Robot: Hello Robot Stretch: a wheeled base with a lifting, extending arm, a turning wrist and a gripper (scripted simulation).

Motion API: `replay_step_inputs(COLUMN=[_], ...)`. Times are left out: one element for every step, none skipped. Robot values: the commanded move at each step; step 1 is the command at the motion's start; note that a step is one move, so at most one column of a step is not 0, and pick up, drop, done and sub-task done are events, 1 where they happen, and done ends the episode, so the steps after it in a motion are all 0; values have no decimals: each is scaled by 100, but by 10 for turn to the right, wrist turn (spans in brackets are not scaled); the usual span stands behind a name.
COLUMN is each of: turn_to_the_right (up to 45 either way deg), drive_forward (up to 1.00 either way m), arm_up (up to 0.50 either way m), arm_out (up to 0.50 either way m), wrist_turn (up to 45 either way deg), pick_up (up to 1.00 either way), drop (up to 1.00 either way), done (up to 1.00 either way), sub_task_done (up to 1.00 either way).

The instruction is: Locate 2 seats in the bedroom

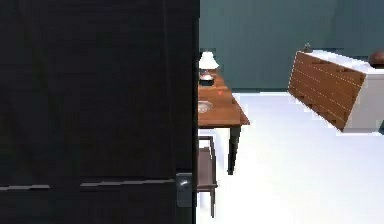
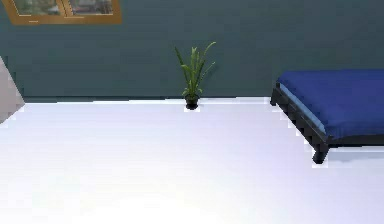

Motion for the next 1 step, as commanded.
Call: replay_step_inputs(turn_to_the_right=[450], drive_forward=[0], arm_up=[0], arm_out=[0], wrist_turn=[0], pick_up=[0], drop=[0], done=[0], sub_task_done=[0])
